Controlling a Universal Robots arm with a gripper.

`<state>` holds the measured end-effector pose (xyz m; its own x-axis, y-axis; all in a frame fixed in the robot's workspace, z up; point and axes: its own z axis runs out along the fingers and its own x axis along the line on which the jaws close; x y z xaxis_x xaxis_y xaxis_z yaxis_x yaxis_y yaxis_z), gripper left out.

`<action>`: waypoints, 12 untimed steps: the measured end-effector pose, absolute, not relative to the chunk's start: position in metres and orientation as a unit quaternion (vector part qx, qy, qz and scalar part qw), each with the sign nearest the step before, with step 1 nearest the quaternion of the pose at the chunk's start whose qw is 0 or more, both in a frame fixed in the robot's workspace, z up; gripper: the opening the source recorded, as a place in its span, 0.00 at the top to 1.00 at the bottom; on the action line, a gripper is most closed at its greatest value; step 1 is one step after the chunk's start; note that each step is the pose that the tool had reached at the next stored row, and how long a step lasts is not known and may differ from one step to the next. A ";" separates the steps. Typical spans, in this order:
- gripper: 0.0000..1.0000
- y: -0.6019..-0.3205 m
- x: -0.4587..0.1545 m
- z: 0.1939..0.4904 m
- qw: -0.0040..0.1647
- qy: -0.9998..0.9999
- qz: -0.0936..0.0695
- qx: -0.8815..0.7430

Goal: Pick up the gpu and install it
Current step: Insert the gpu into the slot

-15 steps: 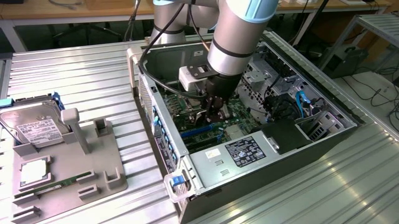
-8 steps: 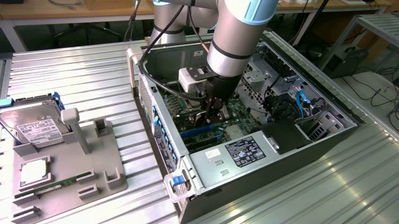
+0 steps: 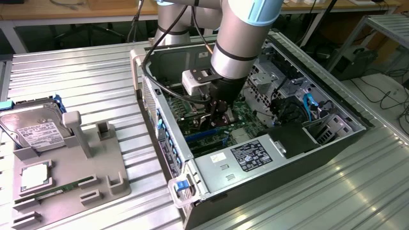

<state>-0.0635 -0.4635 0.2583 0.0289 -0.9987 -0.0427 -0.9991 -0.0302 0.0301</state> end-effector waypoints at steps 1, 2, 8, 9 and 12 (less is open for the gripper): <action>0.72 -0.463 -0.064 0.258 0.004 0.696 0.026 -0.717; 0.72 -0.464 -0.064 0.258 0.004 0.696 0.026 -0.717; 0.72 -0.464 -0.064 0.254 0.003 0.696 0.027 -0.717; 0.72 -0.464 -0.064 0.254 0.003 0.696 0.027 -0.717; 0.72 -0.464 -0.064 0.253 0.003 0.696 0.027 -0.717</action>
<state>-0.0642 -0.4635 0.2531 0.0289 -0.9987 -0.0430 -0.9990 -0.0303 0.0330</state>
